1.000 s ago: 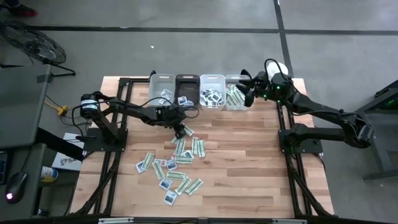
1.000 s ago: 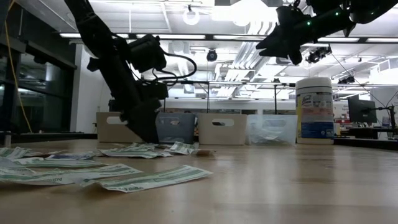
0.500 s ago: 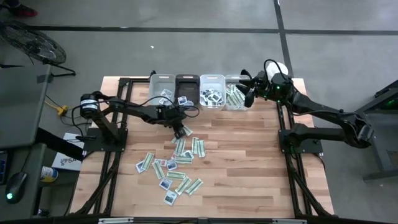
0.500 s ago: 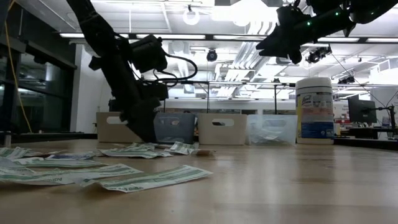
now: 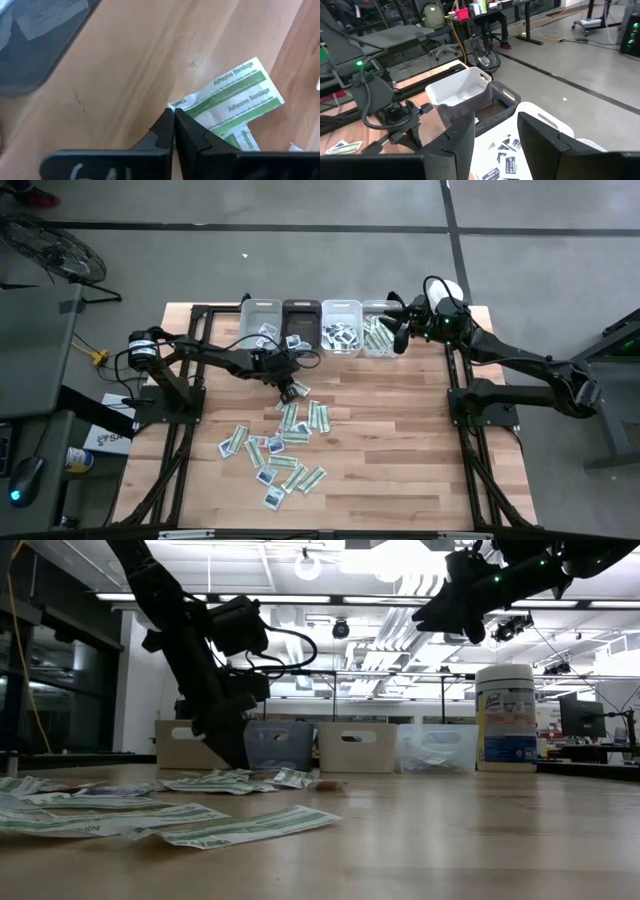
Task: Pick & Place First Aid Supplies
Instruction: Put the green bandage into the transparent bin
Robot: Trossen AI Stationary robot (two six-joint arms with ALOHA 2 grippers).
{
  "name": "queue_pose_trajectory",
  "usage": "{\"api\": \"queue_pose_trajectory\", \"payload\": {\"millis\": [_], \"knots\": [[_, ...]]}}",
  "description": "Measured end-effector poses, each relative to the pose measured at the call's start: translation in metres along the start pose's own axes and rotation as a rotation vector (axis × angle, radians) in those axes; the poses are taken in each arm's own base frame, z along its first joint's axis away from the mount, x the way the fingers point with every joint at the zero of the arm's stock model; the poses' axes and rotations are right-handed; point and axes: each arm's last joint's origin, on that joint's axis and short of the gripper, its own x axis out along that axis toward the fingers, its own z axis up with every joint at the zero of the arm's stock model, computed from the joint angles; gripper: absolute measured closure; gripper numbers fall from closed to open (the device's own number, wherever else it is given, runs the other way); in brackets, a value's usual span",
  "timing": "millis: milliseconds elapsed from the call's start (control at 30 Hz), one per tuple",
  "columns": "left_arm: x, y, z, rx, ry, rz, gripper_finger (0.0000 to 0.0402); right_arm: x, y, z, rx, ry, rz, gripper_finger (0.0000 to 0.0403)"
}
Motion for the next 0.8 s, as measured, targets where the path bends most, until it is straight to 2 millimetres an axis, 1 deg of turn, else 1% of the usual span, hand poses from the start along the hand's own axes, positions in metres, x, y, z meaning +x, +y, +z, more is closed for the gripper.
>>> {"api": "queue_pose_trajectory", "payload": {"millis": [67,267,367,467,567,667,800], "knots": [[-0.002,-0.001,0.002,0.0,-0.004,-0.008,0.0399,0.0,0.0,0.0,0.0,0.003,0.015,0.0261],[-0.019,-0.006,0.017,0.014,-0.042,-0.077,0.0401,0.0,0.001,0.0,0.001,0.004,0.023,0.0261],[-0.034,-0.011,0.036,0.034,-0.116,-0.11,0.0401,0.0,0.001,0.0,0.002,0.005,0.023,0.0261],[-0.045,-0.013,0.051,0.069,-0.163,-0.095,0.0401,0.0,0.001,0.0,0.006,0.005,0.024,0.0261],[-0.059,-0.017,0.073,0.097,-0.247,-0.078,0.0401,0.001,0.001,-0.001,0.009,0.015,0.055,0.0261],[-0.075,-0.021,0.095,0.126,-0.339,-0.035,0.0401,0.001,0.003,-0.001,0.035,0.025,0.107,0.026],[-0.1,-0.023,0.122,0.178,-0.464,0.068,0.0401,0.001,0.004,-0.001,0.093,0.035,0.141,0.026]]}}
